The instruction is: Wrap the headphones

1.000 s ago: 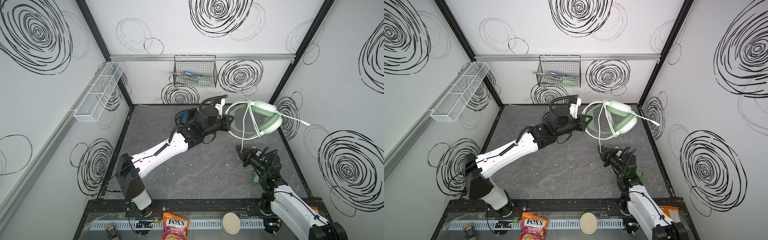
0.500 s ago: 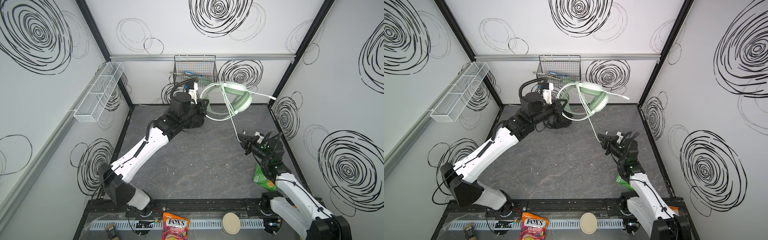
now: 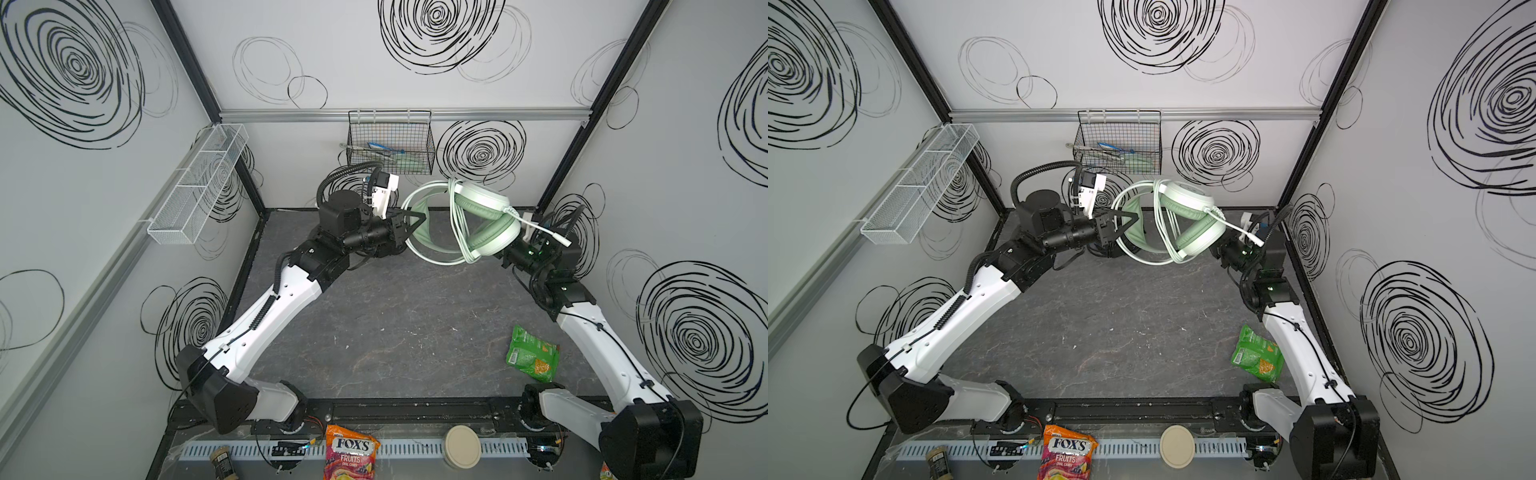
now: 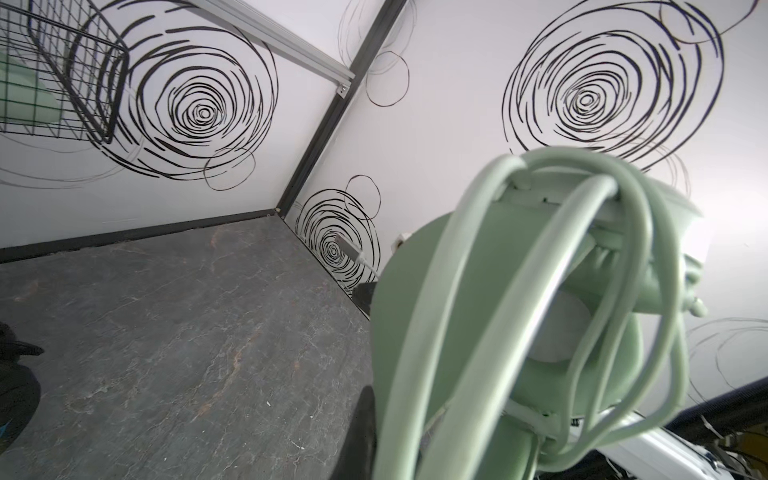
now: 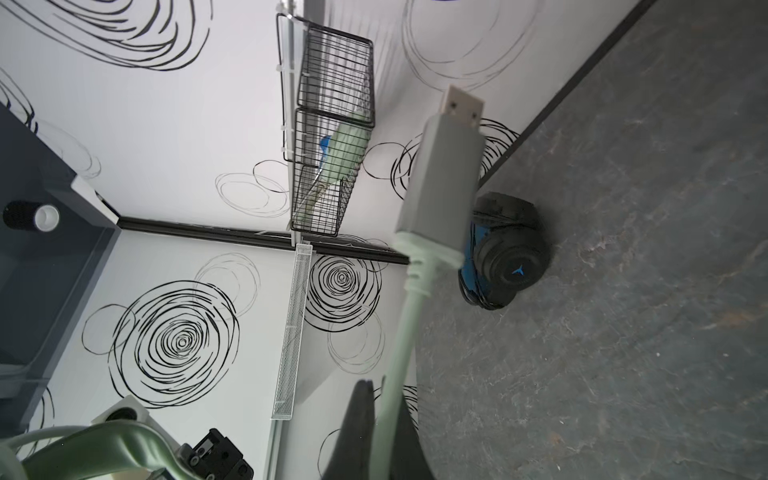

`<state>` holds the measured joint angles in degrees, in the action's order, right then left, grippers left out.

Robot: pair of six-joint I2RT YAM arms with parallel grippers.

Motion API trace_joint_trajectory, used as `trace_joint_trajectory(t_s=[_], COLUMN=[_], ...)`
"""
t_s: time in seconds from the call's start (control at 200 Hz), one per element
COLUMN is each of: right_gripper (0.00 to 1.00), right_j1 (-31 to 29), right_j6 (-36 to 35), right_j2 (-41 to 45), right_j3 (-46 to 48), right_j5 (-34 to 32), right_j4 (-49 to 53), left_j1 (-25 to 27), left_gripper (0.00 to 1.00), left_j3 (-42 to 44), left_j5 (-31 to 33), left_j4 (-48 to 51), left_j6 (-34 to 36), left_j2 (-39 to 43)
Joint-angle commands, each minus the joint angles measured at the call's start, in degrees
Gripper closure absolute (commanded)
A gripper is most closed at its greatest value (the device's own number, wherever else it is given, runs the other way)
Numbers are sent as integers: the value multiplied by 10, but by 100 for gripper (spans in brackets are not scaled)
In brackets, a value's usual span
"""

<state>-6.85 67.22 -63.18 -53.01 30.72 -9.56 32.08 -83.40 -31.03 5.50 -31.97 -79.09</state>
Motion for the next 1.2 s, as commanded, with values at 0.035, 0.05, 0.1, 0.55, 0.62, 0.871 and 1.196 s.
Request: trace_joint_trajectory(t_s=[0.035,0.05,0.1,0.55,0.62,0.871,1.196], right_gripper=[100,100,100,100,100,99,100], right_j1=[3,2,3,-21,-25,-54,-59], right_j6=[-125,-130,-146,-326,-325,-443,-497], right_j2=[11,12,20,88,93,125,192], right_j3=[-52,-54,-57,-50,-45,-79,-94], right_j5=[-7,-7,-4,134,158,255,243], right_j4=[38,39,32,-92,-113,-20,66], left_j1=[-4,-3,-3,97,107,103,98], left_gripper=[100,100,100,100,100,100,100], left_j3=[-38,-39,-37,-60,-61,-51,-40], left_j5=[-42,-39,-38,-49,-45,-34,-26], left_j4=[43,54,81,300,309,318,312], left_j6=[83,94,114,263,268,274,265], left_j2=[36,38,43,29,25,28,15])
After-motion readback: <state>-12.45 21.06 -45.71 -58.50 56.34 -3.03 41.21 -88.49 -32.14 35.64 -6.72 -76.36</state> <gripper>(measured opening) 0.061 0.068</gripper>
